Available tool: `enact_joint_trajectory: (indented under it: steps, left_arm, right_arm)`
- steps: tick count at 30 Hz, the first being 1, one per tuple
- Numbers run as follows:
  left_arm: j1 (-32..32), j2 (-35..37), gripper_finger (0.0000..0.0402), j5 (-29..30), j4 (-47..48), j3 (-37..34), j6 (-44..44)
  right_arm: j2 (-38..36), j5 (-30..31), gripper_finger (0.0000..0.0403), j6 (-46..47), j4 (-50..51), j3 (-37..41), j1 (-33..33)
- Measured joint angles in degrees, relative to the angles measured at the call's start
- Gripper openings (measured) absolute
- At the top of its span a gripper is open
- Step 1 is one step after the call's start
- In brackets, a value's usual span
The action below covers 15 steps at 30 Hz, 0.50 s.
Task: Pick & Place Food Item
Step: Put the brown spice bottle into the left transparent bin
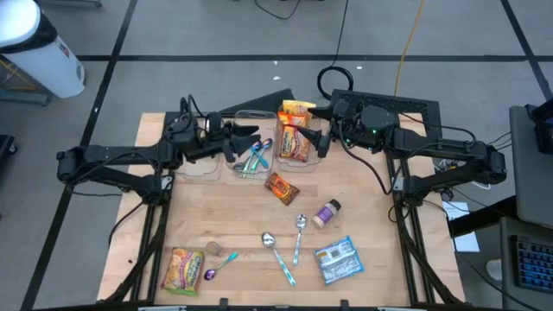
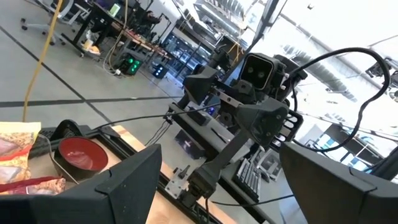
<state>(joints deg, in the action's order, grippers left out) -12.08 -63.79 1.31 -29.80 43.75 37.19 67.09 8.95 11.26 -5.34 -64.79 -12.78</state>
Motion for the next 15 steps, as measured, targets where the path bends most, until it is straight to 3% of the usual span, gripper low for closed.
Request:
enact_joint_trajectory:
  steps: [10,15]
  left_arm:
    - [0.02,0.74,0.0335,-7.28,-0.89,0.04,-0.46]
    - [0.0,0.63,0.0335,-7.94,-3.26,0.04,-1.55]
  right_arm:
    - [0.0,0.0,0.0364,0.01,0.0,0.0,0.0]
    - [0.0,0.0,0.0364,0.01,0.0,0.0,0.0]
